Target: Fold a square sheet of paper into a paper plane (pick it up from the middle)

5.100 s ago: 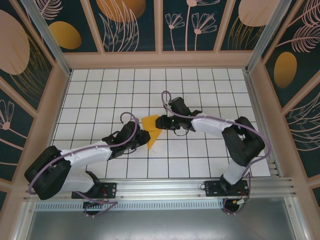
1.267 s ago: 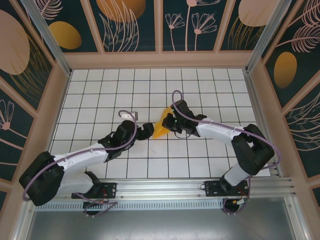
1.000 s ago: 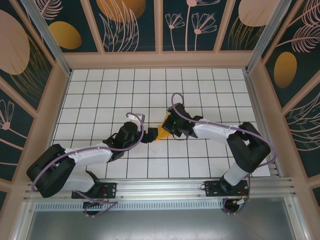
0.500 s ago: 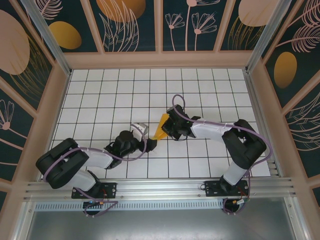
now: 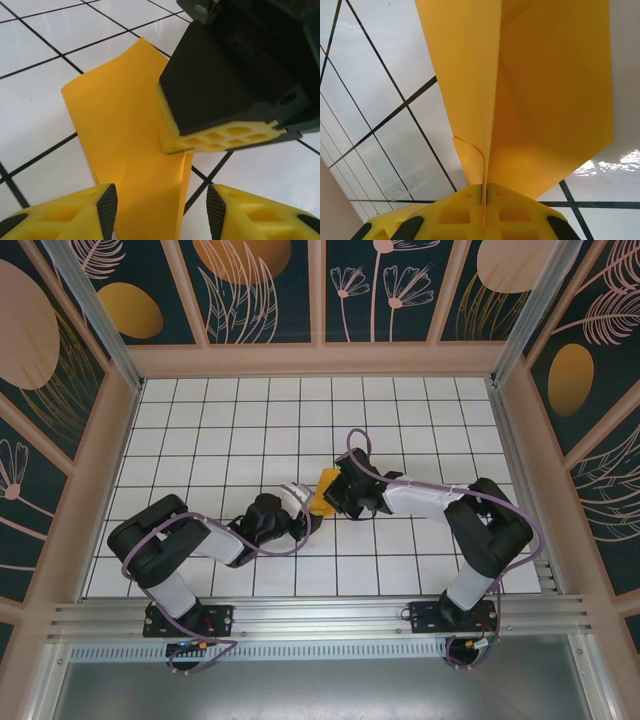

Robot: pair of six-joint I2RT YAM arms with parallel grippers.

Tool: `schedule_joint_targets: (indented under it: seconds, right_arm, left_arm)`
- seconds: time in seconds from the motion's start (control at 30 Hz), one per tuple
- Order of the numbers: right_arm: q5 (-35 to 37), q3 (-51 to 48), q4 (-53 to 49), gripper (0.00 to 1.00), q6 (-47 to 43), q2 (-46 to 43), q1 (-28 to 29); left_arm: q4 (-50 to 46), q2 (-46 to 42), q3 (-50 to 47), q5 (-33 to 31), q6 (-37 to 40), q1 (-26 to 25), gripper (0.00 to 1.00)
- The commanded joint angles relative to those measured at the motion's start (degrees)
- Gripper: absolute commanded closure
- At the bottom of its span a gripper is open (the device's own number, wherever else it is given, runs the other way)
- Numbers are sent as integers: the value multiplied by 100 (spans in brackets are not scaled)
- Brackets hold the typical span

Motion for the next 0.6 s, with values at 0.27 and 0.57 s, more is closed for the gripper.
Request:
schedule_joint_targets:
  seconds: [0.27, 0.57]
  right_arm:
    - [-339, 156, -108, 100, 120, 151, -110]
    - [-474, 211, -94, 100, 146, 194, -137]
  left_arm:
    - [-46, 533, 336, 74, 442, -67, 55]
    - [-32, 617, 389, 28, 419, -71, 68]
